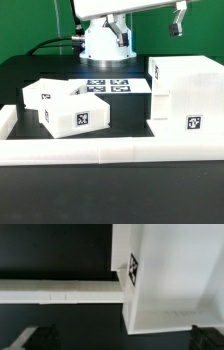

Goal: Assemble drawer

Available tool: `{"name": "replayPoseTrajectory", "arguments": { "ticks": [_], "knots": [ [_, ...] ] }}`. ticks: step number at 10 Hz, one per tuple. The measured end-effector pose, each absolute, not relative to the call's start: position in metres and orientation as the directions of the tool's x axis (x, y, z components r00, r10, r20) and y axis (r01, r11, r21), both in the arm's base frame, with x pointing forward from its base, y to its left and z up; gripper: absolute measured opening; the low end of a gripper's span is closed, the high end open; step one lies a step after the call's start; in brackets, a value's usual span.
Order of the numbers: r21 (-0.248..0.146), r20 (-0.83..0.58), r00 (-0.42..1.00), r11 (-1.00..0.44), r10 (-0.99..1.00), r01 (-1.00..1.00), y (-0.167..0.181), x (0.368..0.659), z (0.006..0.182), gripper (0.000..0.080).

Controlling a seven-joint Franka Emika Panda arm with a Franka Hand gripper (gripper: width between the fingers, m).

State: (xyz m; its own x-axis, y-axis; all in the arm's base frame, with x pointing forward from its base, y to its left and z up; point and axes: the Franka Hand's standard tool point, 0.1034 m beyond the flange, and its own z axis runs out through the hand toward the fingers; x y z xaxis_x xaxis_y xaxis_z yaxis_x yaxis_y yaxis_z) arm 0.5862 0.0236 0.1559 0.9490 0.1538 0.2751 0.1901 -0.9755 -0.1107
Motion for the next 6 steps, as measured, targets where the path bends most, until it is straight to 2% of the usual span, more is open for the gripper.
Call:
{"name": "replayPoseTrajectory", "arguments": {
  "ticks": [1,2,3,6],
  "knots": [
    [-0.088,0.280,0.936,-0.965,0.215,0.248,0.023,0.586,0.155,0.0649],
    [-0.029,0.282,0.898,-0.932,0.339,0.361,0.020,0.582,0.152,0.0649],
    [-0.001,0.277,0.874,-0.910,0.398,0.415,0.012,0.573,0.146,0.0649],
    [0.050,0.253,0.828,-0.862,0.500,0.505,-0.029,0.551,0.130,0.0649]
  ]
}}
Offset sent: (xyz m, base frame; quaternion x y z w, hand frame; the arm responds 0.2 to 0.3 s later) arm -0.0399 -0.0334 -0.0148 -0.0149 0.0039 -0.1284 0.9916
